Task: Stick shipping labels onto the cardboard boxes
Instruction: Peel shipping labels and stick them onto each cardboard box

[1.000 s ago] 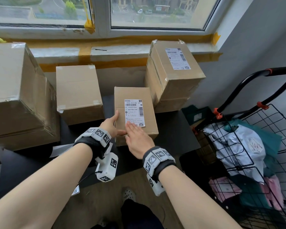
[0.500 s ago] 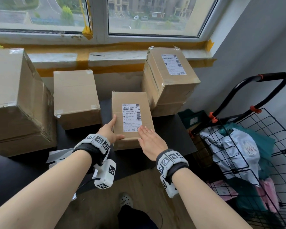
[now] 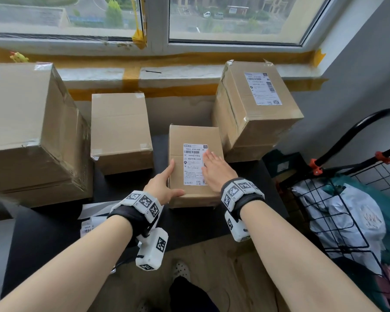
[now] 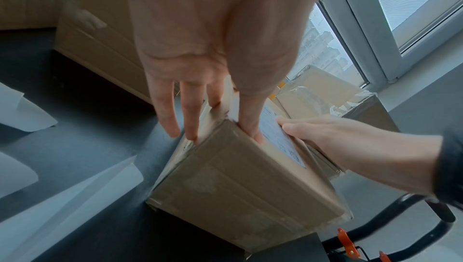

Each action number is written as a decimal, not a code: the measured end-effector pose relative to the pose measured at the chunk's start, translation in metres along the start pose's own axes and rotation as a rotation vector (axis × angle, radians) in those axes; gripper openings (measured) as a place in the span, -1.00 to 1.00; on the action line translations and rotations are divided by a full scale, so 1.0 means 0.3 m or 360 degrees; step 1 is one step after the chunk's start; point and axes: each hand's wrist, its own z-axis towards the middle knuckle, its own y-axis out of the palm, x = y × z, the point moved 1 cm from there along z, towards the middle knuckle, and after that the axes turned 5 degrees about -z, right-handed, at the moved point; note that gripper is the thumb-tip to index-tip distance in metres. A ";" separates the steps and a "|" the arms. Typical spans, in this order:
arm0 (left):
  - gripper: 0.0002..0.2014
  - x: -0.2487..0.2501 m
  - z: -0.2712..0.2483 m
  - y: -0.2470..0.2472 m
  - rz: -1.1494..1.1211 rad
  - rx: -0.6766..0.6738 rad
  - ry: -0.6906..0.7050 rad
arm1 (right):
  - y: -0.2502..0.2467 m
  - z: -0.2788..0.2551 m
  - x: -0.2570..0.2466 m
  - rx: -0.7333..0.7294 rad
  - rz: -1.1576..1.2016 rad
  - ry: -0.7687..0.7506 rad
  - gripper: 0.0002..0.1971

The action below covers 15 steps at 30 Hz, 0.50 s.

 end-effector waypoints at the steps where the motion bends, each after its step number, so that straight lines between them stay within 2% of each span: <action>1: 0.00 -0.001 0.000 0.000 0.0005 -0.0003 0.0001 | -0.009 0.019 0.000 -0.0009 0.0017 0.0017 -0.45; 5: -0.01 -0.006 0.000 0.001 -0.0003 -0.0003 -0.0003 | -0.040 0.075 -0.047 0.0009 0.0157 0.0068 -0.45; 10: -0.01 -0.009 0.001 -0.009 -0.0025 0.0000 0.0003 | -0.049 0.123 -0.129 0.0027 0.0145 -0.0080 -0.46; 15: 0.00 -0.003 -0.002 -0.006 -0.0061 0.0004 0.0004 | -0.018 0.028 -0.120 0.0010 0.0175 -0.0212 -0.46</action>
